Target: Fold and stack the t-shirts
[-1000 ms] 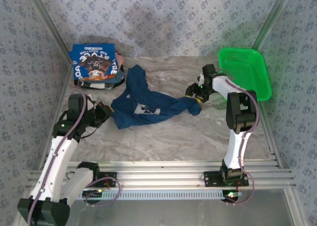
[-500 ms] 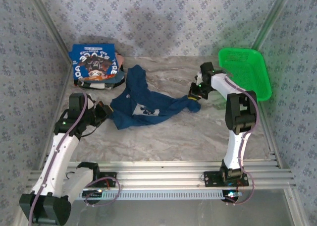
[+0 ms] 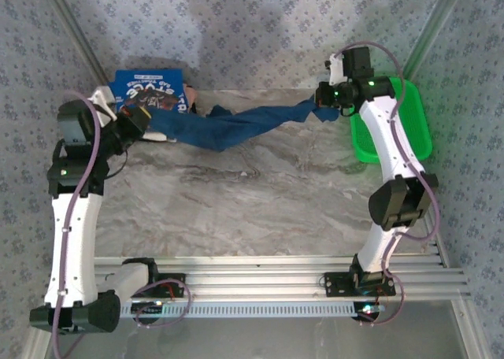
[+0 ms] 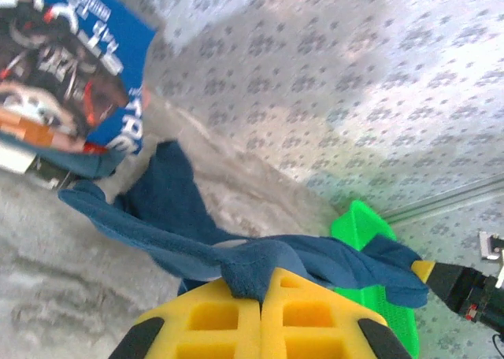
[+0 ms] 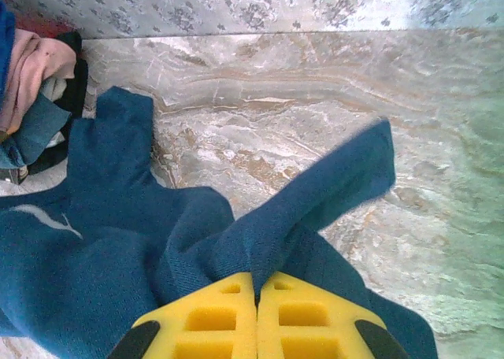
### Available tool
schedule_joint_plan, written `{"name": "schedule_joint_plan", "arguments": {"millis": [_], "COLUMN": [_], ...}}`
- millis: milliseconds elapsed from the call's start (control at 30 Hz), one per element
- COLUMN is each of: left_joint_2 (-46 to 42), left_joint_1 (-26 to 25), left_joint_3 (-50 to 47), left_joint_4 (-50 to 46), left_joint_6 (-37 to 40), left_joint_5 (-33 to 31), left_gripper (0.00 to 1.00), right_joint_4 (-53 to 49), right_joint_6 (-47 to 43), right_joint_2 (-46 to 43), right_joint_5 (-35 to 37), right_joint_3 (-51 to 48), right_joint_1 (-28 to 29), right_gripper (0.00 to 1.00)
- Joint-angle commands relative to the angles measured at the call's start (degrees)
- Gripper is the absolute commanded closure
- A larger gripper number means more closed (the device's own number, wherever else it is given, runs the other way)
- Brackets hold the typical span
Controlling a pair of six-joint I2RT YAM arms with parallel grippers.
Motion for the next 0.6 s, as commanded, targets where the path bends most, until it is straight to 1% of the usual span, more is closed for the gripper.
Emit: {"name": "schedule_joint_plan", "arguments": {"millis": [0,100,167,233,300,400,467,500,567], "left_joint_2": [-0.4,-1.9,-3.8,-5.8,-7.6,-9.8,-9.1,-7.7,-4.2], "left_joint_1": [0.4,0.4,0.4,0.3,0.4,0.4,0.4,0.4,0.5], "left_joint_3": [1.0,-1.6,-4.4,-7.3,-8.8,-9.3,-7.9,-6.4,-3.3], "left_joint_4": [1.6,1.7,2.1,2.2,2.1,4.3,5.3,5.1,5.3], "left_joint_6": [1.6,1.3,1.0,0.6,0.4,0.3,0.5,0.7,0.7], "left_joint_5": [1.1,1.0,0.3,-0.3,-1.4,-3.6,-4.5,-4.4,-3.5], "left_gripper": [1.0,1.0,1.0,1.0,1.0,1.0,1.0,1.0,1.0], "right_joint_4": [-3.6,-8.7,-11.8,-14.4,-16.1,-15.5,-13.8,-13.2,-13.0], "right_joint_6": [-3.1,-2.0,-1.2,-0.5,-0.3,1.6,3.4,4.7,5.2], "right_joint_2": [-3.4,-4.6,-5.9,-7.7,-10.0,-14.2,-15.4,-15.1,-13.5], "right_joint_5": [-5.2,-11.8,-14.4,-18.8,-25.5,-31.6,-32.2,-31.1,-24.8], "right_joint_3": [0.3,0.8,-0.7,-3.9,-7.7,-13.0,-14.6,-14.4,-13.1], "right_joint_1": [-0.9,-1.5,-1.4,-1.3,-0.8,0.5,-1.3,-3.0,-5.4], "right_gripper": [1.0,1.0,1.0,1.0,1.0,1.0,1.0,1.0,1.0]}}
